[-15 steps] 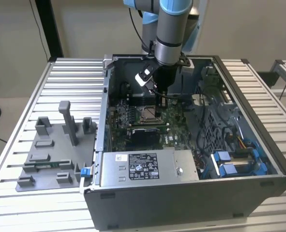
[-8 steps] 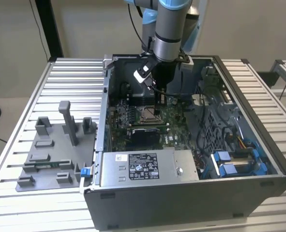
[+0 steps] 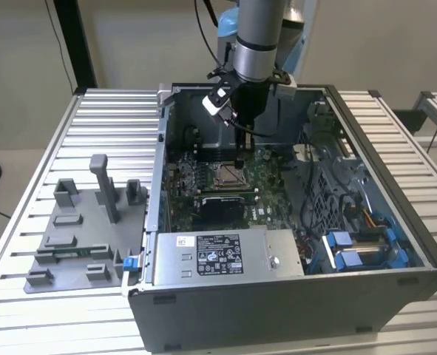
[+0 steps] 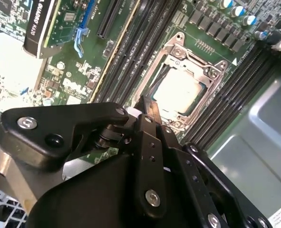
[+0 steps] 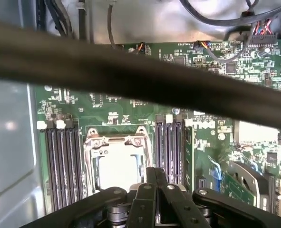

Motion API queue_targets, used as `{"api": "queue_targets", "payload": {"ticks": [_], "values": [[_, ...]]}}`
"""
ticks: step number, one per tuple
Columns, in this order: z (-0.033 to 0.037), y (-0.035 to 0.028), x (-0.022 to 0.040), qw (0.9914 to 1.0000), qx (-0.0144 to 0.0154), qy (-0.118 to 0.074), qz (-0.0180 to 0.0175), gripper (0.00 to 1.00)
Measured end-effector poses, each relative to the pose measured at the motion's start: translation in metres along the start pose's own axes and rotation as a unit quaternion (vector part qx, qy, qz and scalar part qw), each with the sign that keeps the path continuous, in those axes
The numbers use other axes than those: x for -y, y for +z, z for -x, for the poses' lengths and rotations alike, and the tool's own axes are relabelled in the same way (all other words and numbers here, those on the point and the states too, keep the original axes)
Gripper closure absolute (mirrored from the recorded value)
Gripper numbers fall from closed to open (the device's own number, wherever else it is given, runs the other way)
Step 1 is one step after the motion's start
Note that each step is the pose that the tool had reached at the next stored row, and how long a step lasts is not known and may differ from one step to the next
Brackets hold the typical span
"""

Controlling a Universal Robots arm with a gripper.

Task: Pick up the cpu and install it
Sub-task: 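Install the second cpu locking lever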

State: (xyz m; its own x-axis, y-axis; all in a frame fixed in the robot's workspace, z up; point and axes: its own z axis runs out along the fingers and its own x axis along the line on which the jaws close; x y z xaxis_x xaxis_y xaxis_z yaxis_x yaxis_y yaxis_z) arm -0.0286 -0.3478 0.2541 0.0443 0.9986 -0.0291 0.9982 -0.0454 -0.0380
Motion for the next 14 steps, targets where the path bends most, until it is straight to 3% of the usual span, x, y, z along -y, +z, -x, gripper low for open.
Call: {"api": "queue_targets", "payload": {"ticks": [4,14], "values": [[0.0005,-0.0005,0.0099,1.0,0.0001,0.0,-0.0001,1.0],[0.0014,-0.0087,0.0237,1.0,0.0003,0.0,0.0,1.0]]}}
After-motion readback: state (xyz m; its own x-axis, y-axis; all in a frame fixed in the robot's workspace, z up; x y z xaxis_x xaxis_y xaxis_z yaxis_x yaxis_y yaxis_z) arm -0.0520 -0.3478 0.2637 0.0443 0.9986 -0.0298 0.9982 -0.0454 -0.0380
